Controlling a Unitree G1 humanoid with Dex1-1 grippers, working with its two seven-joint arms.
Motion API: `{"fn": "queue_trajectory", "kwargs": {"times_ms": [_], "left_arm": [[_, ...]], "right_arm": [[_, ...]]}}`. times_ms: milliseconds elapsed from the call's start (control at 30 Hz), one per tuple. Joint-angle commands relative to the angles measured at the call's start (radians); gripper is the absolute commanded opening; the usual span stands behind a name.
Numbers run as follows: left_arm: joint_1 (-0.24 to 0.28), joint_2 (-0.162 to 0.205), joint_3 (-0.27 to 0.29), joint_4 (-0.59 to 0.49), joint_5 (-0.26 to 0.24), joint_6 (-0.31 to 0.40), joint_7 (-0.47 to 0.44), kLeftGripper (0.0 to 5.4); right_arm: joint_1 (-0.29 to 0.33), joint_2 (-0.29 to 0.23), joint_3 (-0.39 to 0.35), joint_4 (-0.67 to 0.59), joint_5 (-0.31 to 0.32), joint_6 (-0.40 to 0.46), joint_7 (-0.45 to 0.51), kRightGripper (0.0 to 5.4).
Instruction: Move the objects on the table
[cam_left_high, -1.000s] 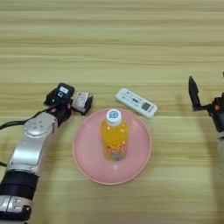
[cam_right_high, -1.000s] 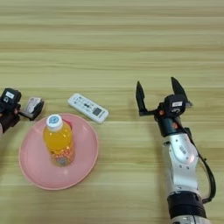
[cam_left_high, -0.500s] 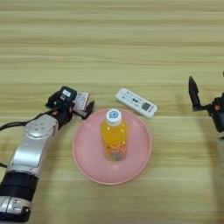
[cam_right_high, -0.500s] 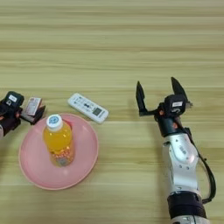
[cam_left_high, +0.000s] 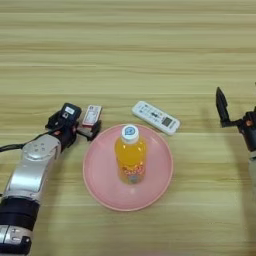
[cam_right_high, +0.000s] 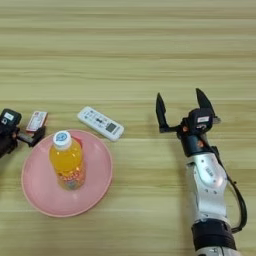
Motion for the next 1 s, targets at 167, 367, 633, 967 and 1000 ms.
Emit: {"fn": "queue_trajectory", "kwargs": {"times_ms": [167,367,633,967,1000], "left_arm": [[-0.004,0.02,0.005,0.031,0.005,0.01,-0.017,5.39],[-0.003,0.02,0.0,0.041,0.005,0.003,-0.035,5.15],[-0.002,-0.007,0.004,0.025,-0.041,0.01,-0.09,4.28],[-0.016,-0.025,0.002,0.036,-0.061,0.004,-0.109,3.13],[-0.017,-0.027,0.002,0.039,-0.061,0.003,-0.109,3.02]], "right_arm": [[0.008,-0.005,-0.006,-0.016,0.009,0.015,0.009,5.4],[0.008,-0.004,-0.007,-0.019,0.009,0.017,0.01,5.4],[0.002,-0.007,-0.011,-0.009,0.012,0.019,0.016,5.4],[-0.012,-0.009,-0.019,0.021,0.014,0.011,0.024,5.4],[-0.013,-0.009,-0.019,0.023,0.014,0.01,0.025,5.4]]}}
